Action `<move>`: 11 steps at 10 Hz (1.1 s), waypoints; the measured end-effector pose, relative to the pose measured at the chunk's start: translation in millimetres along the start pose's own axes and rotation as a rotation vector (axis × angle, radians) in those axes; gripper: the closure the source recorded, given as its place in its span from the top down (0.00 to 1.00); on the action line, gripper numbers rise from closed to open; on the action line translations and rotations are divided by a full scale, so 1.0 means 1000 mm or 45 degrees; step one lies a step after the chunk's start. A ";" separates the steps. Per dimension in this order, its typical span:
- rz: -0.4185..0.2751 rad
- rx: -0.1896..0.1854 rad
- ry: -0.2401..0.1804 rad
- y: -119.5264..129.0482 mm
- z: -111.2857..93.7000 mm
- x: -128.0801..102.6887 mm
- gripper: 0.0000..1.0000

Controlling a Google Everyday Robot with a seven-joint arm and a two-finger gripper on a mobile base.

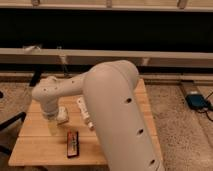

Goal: Place the white sponge in the ceramic bowl

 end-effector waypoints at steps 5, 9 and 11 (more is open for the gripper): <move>0.021 0.007 0.066 -0.010 0.005 0.012 0.80; 0.080 0.035 0.102 -0.028 0.018 0.038 0.80; 0.113 0.053 0.111 -0.034 0.020 0.048 0.80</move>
